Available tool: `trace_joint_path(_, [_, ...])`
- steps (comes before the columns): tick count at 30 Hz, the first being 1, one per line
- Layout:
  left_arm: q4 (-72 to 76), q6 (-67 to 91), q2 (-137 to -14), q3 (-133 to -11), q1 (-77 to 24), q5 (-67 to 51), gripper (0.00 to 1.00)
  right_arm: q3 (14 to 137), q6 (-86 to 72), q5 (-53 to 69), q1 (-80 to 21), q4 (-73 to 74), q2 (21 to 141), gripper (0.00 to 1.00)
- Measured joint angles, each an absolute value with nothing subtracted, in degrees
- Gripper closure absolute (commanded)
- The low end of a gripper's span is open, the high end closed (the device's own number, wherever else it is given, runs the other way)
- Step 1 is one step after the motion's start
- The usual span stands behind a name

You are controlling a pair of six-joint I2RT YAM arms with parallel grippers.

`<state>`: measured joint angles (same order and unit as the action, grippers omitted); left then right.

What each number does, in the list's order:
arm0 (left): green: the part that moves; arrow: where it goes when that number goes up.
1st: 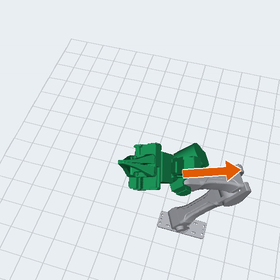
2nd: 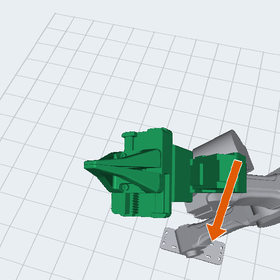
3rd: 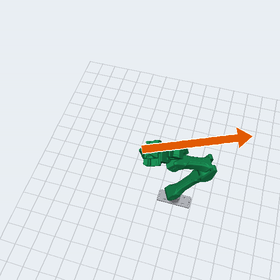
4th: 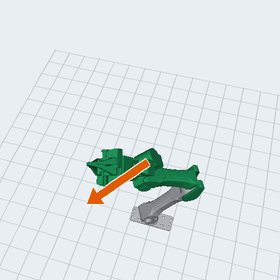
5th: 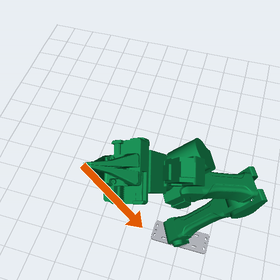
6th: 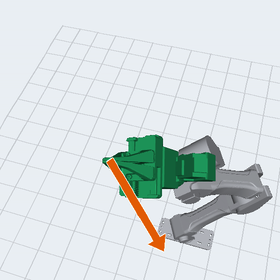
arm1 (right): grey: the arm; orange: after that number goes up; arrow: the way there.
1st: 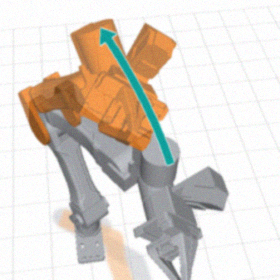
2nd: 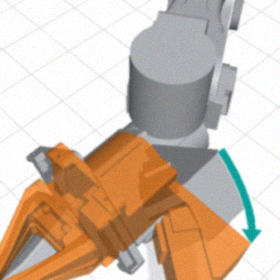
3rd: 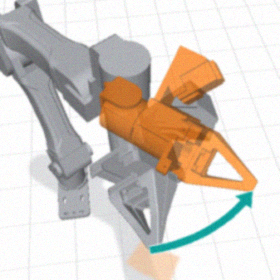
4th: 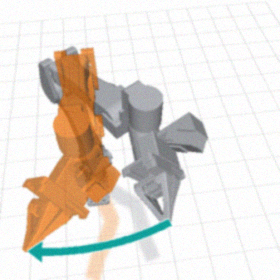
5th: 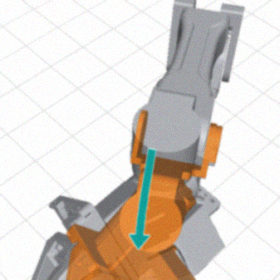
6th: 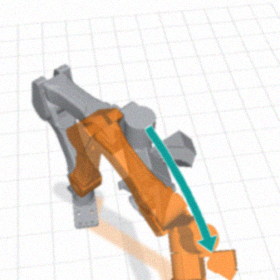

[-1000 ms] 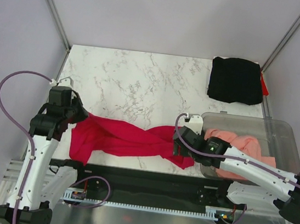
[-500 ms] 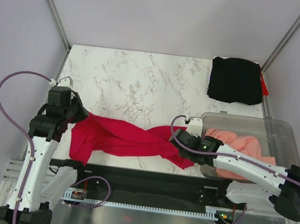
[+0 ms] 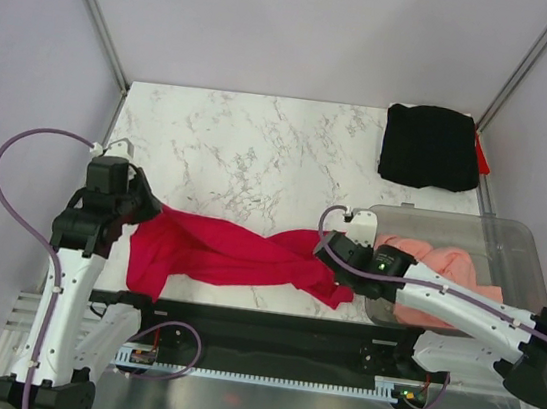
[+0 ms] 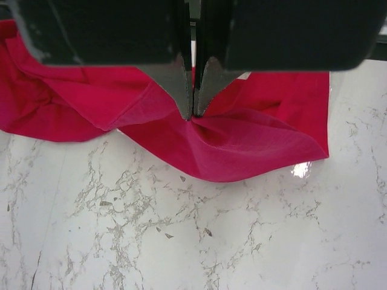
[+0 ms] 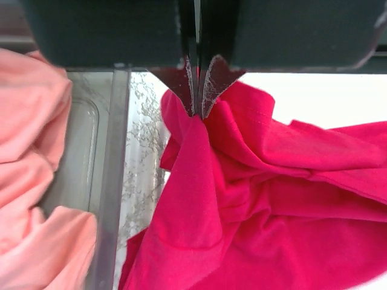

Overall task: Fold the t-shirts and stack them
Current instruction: Flatten the tshirt out

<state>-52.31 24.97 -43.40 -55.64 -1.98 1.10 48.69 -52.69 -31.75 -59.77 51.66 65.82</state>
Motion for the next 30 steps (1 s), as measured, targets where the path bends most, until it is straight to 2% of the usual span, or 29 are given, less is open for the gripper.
trace_joint_path(4, [-54.7, 24.99, -44.93, -61.76, -1.98, 0.75, 0.98, 57.06, -51.48, -32.77, -59.75, 55.66, 64.31, 1.0])
trace_joint_path(14, [-56.55, 26.76, -48.34, -92.18, -1.98, -0.56, 0.98, 91.44, -40.25, -33.19, -59.72, 55.4, 56.86, 1.0])
trace_joint_path(19, [-57.78, 27.4, -48.23, -104.38, -1.98, 0.58, 0.98, 103.94, -34.33, -30.3, -59.72, 53.41, 54.48, 1.0])
trace_joint_path(23, [-57.67, 27.38, -46.11, -111.11, -2.0, 4.51, 0.98, 105.34, -30.59, -24.45, -59.72, 49.3, 49.39, 1.0])
trace_joint_path(30, [-50.35, 26.46, -34.24, -110.26, -3.22, 8.62, 0.98, 103.77, -26.37, -11.77, -58.67, 40.93, 39.64, 1.0])
